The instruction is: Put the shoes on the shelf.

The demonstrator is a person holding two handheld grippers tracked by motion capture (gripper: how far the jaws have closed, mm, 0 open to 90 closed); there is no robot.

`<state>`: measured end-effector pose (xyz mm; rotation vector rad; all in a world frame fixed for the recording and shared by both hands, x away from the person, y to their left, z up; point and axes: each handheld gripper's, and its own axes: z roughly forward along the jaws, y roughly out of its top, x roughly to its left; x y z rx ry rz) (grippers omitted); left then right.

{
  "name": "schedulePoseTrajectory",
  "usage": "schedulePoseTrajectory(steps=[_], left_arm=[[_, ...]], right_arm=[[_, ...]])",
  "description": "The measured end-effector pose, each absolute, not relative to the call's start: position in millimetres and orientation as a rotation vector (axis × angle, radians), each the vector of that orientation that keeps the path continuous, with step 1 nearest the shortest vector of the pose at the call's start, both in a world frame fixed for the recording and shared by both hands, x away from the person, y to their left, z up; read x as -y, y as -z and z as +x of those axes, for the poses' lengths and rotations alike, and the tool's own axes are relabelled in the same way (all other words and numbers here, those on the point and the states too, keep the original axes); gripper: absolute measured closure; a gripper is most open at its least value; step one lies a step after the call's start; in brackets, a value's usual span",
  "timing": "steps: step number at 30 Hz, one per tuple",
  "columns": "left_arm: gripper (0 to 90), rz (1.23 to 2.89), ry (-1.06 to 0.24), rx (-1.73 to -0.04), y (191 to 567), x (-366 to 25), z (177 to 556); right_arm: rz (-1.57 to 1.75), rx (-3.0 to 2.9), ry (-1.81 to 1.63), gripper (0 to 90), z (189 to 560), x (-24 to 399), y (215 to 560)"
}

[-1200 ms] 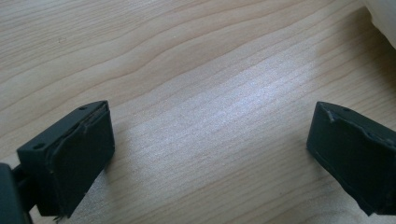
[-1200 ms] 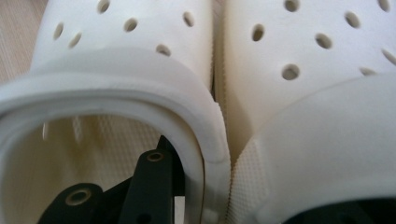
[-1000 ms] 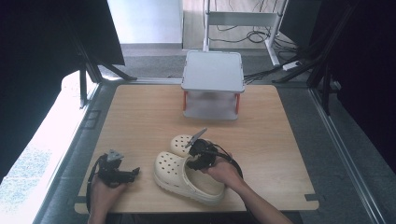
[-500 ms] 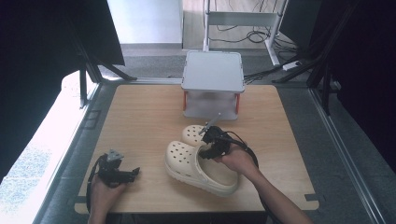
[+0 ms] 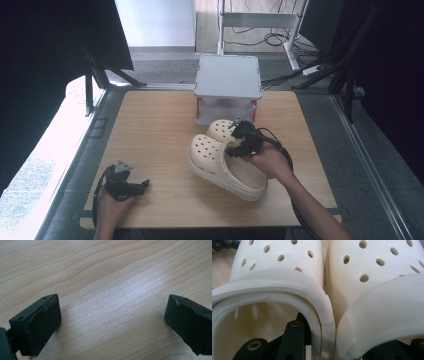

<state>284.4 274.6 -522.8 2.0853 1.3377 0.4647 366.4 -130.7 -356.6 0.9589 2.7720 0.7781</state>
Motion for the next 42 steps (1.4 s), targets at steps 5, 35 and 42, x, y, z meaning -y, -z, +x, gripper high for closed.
schedulePoseTrajectory(steps=[5, 35, 42], left_arm=[[0.8, 2.084, -0.465, -1.338, 522.8, -274.5, 284.4], [0.8, 2.087, -0.458, -1.338, 522.4, -274.8, 284.4], [0.8, 2.089, -0.461, -1.336, 522.5, -274.9, 284.5]], right_arm=[[0.993, -2.744, -0.789, 67.7, 370.1, 142.4, 337.8], [1.252, -2.490, -0.779, 67.5, 428.0, 147.4, 247.4], [1.365, -2.408, -0.753, 67.3, 459.0, 137.9, 244.8]])
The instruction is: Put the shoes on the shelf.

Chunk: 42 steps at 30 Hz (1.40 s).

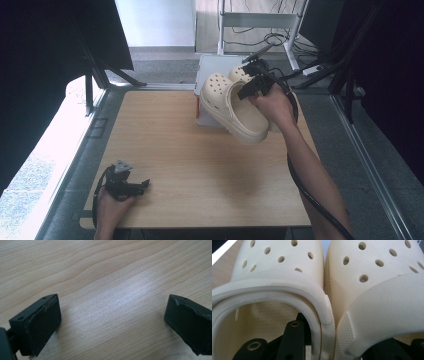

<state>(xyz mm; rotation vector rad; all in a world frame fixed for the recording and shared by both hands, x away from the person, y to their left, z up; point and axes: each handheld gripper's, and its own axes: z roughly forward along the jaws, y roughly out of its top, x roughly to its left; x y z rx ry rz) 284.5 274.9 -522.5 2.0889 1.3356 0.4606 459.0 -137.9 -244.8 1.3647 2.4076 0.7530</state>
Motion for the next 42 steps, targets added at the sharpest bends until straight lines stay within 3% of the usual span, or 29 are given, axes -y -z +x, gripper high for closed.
schedulePoseTrajectory(steps=[42], left_arm=[[1.2, 2.092, -0.457, -1.325, 522.6, -274.4, 285.9]], right_arm=[[1.818, -2.013, -0.751, 65.8, 614.2, 97.3, 279.5]])
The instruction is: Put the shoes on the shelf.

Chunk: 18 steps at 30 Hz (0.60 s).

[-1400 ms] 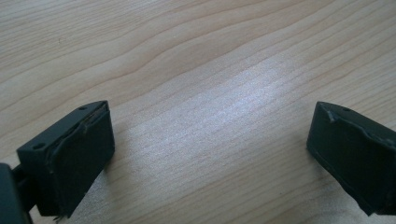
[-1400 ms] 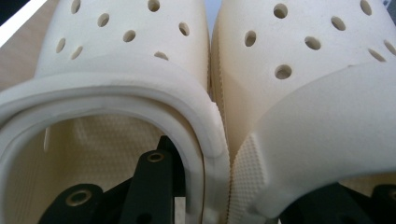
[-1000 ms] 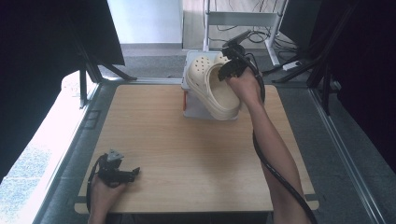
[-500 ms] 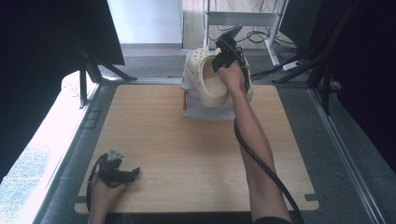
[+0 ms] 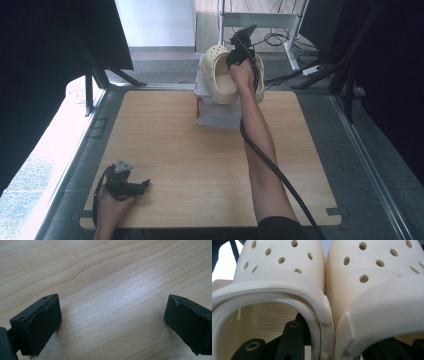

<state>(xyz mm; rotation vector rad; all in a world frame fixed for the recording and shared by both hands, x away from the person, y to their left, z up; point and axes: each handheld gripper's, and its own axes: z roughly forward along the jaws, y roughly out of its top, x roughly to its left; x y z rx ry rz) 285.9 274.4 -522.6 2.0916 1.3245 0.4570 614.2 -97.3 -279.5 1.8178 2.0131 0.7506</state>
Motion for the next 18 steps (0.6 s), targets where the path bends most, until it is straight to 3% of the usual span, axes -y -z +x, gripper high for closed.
schedulePoseTrajectory(steps=[12, 16, 18], left_arm=[[1.2, 2.091, -0.462, -1.324, 522.8, -274.1, 286.1], [1.2, 2.097, -0.454, -1.320, 522.4, -274.4, 286.2], [1.3, 2.097, -0.455, -1.321, 522.4, -274.2, 286.3]], right_arm=[[1.810, -1.998, -0.720, 62.6, 635.9, 90.1, 292.7], [1.757, -2.055, -0.707, 54.2, 632.9, 91.0, 291.6], [1.734, -2.099, -0.725, 44.2, 630.0, 92.1, 290.7]])
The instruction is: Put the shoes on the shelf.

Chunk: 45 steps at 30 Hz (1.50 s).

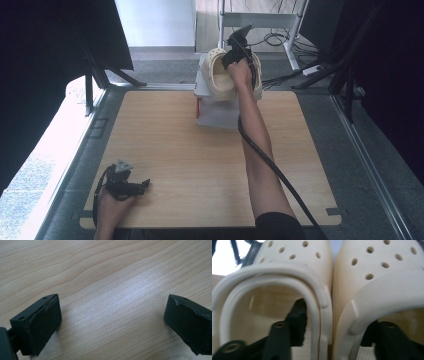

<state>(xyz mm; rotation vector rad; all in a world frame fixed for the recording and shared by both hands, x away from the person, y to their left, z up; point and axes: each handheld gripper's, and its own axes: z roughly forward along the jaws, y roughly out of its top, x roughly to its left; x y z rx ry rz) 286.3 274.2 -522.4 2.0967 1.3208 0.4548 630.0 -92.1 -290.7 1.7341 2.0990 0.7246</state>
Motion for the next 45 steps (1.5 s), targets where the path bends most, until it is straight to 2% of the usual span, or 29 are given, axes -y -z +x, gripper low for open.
schedulePoseTrajectory(steps=[4, 21, 45], left_arm=[[1.3, 2.094, -0.454, -1.323, 522.5, -273.6, 286.3], [1.3, 2.093, -0.454, -1.323, 522.5, -273.4, 286.4], [1.3, 2.094, -0.452, -1.324, 522.4, -273.4, 286.4]], right_arm=[[1.648, -2.168, -0.731, 33.9, 622.2, 94.5, 290.3], [1.401, -2.321, -0.801, 15.1, 579.3, 110.5, 272.6], [1.066, -2.474, -0.933, 6.5, 504.1, 121.1, 264.8]])
